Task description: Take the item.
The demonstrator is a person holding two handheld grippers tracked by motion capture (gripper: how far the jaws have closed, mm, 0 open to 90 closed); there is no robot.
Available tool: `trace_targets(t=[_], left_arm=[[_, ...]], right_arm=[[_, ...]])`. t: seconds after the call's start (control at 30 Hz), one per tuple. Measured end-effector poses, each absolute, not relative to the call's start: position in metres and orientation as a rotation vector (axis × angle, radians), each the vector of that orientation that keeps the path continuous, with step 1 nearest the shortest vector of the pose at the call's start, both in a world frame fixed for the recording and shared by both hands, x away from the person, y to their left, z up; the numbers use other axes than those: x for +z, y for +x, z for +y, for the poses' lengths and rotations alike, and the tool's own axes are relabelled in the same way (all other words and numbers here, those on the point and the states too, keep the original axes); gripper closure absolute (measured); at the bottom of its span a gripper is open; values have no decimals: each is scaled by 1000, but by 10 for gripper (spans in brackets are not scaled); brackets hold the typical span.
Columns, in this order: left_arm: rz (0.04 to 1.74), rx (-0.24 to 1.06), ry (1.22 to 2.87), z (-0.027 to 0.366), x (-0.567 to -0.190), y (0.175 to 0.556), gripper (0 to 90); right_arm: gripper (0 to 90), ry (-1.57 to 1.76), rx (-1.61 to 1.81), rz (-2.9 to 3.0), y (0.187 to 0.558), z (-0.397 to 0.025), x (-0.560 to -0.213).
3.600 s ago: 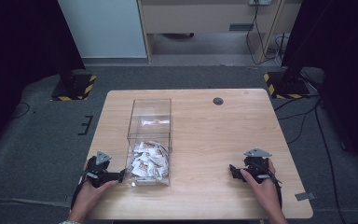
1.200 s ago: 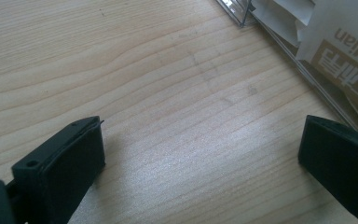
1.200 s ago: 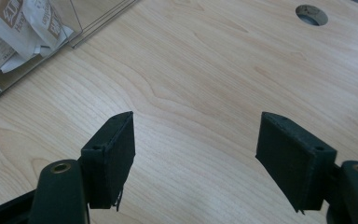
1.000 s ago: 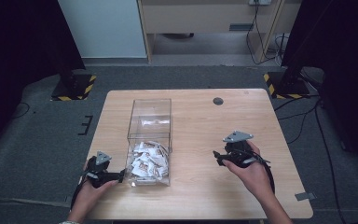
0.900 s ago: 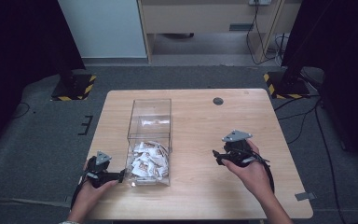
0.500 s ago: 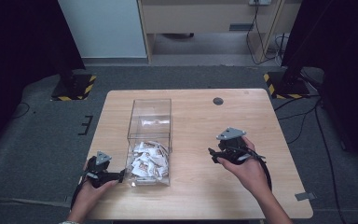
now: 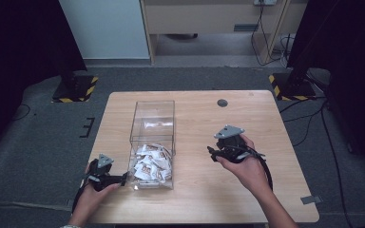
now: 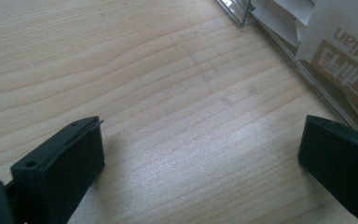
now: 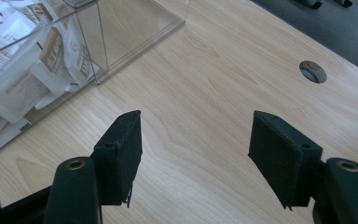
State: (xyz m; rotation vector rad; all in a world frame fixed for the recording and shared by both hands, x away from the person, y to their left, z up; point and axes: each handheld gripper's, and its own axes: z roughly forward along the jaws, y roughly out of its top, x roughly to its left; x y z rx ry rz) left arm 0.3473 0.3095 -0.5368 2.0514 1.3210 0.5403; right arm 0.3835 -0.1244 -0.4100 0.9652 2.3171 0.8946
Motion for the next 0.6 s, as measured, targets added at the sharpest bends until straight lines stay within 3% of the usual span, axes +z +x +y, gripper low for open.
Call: trace_targets(t=[0.6], left_arm=[[1320,539,2053,309,-537,348,0]], right_arm=[[393,913,900,2342,393,-97,-397]])
